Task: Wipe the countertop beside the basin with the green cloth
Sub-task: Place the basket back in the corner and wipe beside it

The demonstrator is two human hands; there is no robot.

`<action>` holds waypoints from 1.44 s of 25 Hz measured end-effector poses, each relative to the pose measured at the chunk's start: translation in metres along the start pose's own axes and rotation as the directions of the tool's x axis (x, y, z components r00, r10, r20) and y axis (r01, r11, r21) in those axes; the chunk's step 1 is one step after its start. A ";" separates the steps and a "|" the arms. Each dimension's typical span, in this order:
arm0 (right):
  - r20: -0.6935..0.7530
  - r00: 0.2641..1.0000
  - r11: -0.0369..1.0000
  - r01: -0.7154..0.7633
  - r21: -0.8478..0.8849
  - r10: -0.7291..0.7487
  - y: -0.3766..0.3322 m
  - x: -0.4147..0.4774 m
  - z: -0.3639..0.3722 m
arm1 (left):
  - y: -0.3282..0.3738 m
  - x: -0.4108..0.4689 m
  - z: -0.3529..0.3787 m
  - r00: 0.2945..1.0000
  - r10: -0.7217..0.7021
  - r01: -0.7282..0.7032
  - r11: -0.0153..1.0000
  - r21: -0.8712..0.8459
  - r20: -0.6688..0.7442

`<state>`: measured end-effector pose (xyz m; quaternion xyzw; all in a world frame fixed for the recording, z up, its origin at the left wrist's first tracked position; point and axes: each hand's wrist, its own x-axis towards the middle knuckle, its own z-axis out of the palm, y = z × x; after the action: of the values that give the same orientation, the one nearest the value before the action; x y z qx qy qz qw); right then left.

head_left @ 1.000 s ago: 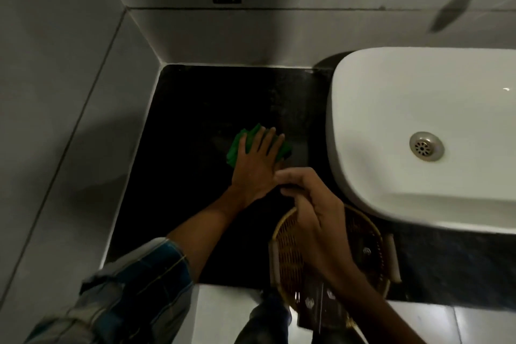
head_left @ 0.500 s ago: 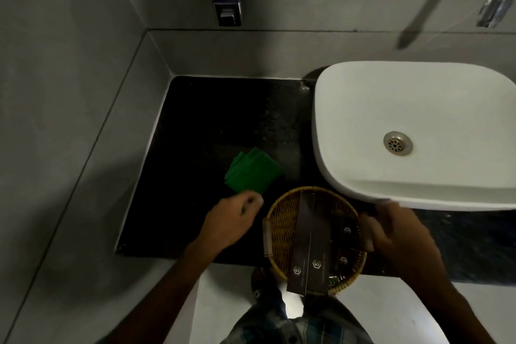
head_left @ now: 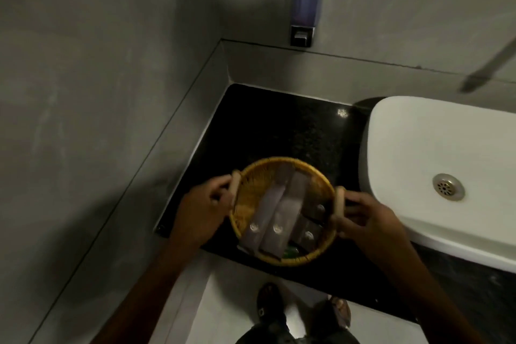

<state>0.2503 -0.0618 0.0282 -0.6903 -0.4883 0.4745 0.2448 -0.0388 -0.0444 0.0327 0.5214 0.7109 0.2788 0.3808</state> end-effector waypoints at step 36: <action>-0.134 0.925 0.636 0.135 -0.760 -0.357 0.059 0.151 0.111 | -0.169 0.077 0.055 0.944 0.318 -0.292 0.681 0.672 0.088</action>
<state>0.1880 0.0375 -0.1302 -0.7138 -0.6896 0.0986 0.0723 -0.0952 -0.0219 -0.1514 0.7294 0.6731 0.0699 0.1004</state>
